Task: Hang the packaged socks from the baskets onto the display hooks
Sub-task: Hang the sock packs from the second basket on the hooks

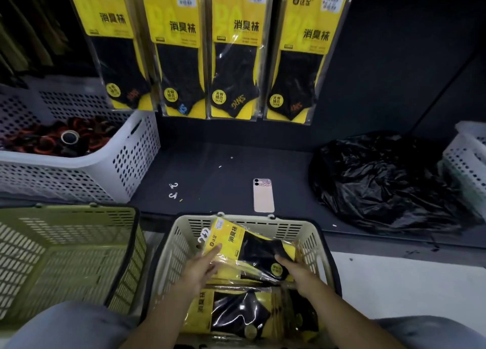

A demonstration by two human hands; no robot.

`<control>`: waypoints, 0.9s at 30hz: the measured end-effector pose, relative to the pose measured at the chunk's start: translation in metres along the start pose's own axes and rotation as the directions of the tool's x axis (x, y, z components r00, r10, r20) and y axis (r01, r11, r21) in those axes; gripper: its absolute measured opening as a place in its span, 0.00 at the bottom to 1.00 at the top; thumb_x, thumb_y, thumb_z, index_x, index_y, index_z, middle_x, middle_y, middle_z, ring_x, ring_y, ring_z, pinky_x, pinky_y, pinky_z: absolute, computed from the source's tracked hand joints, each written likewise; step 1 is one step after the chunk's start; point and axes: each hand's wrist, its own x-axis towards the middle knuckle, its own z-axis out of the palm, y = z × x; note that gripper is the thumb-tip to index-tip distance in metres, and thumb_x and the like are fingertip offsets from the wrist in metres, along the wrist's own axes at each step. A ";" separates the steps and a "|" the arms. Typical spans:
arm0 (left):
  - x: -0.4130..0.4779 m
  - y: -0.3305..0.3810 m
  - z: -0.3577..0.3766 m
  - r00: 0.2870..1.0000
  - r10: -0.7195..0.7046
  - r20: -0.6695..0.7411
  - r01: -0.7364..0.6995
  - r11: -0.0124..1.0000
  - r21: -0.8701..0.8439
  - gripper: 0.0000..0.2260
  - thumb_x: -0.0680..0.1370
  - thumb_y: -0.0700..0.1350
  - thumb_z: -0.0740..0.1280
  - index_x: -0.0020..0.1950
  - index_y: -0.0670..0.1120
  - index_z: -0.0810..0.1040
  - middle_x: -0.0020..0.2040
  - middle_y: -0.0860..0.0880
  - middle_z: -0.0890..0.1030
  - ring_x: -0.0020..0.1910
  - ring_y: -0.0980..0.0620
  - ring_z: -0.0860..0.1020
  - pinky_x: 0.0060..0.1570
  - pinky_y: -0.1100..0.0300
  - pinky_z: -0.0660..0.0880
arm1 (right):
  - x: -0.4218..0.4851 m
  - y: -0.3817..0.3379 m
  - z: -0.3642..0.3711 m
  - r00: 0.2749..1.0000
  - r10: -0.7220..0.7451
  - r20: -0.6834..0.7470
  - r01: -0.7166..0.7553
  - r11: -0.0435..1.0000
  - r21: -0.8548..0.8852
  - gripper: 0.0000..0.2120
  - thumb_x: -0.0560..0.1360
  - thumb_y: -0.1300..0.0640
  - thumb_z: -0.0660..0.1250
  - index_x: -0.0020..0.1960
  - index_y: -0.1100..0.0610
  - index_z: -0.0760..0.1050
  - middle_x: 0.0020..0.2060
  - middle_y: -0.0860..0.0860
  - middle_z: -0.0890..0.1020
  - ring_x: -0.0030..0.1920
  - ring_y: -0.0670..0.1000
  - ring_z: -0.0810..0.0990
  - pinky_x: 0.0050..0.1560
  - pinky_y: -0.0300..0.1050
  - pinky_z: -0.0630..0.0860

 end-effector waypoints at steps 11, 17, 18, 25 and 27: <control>-0.062 0.076 0.023 0.829 0.527 0.186 -0.558 0.801 0.218 0.07 0.71 0.49 0.73 0.47 0.50 0.81 0.39 0.59 0.85 0.39 0.61 0.82 0.35 0.73 0.75 | -0.074 -0.073 0.017 0.753 -0.592 0.287 0.649 0.739 -0.179 0.40 0.68 0.47 0.76 0.73 0.45 0.59 0.66 0.40 0.68 0.67 0.43 0.67 0.66 0.43 0.65; -0.080 0.089 0.027 0.718 0.605 0.343 -0.650 0.760 0.020 0.19 0.68 0.46 0.74 0.58 0.48 0.78 0.52 0.53 0.84 0.52 0.57 0.82 0.45 0.68 0.77 | -0.096 -0.077 0.022 0.679 -0.639 0.361 0.704 0.707 -0.072 0.22 0.70 0.58 0.75 0.61 0.51 0.73 0.51 0.44 0.83 0.52 0.40 0.81 0.50 0.31 0.76; -0.078 0.083 0.025 0.737 0.578 0.349 -0.624 0.781 0.024 0.20 0.68 0.46 0.74 0.58 0.49 0.77 0.53 0.53 0.84 0.52 0.58 0.82 0.45 0.68 0.77 | -0.095 -0.071 0.023 0.686 -0.627 0.369 0.699 0.709 -0.094 0.21 0.70 0.58 0.75 0.61 0.53 0.74 0.51 0.44 0.83 0.51 0.39 0.81 0.49 0.30 0.76; -0.055 0.015 0.001 0.855 0.339 0.392 -0.491 0.771 0.405 0.17 0.71 0.49 0.75 0.58 0.53 0.76 0.52 0.60 0.81 0.50 0.68 0.78 0.43 0.76 0.73 | -0.074 -0.017 0.026 0.765 -0.509 0.394 0.615 0.759 -0.212 0.21 0.71 0.61 0.75 0.61 0.54 0.73 0.52 0.45 0.82 0.55 0.41 0.80 0.51 0.29 0.74; -0.053 0.011 -0.002 0.859 0.324 0.397 -0.481 0.774 0.412 0.19 0.71 0.48 0.74 0.60 0.53 0.75 0.53 0.61 0.80 0.48 0.73 0.77 0.42 0.78 0.72 | -0.071 -0.016 0.025 0.760 -0.522 0.387 0.627 0.744 -0.230 0.21 0.71 0.59 0.74 0.62 0.54 0.74 0.55 0.48 0.82 0.59 0.47 0.79 0.60 0.41 0.75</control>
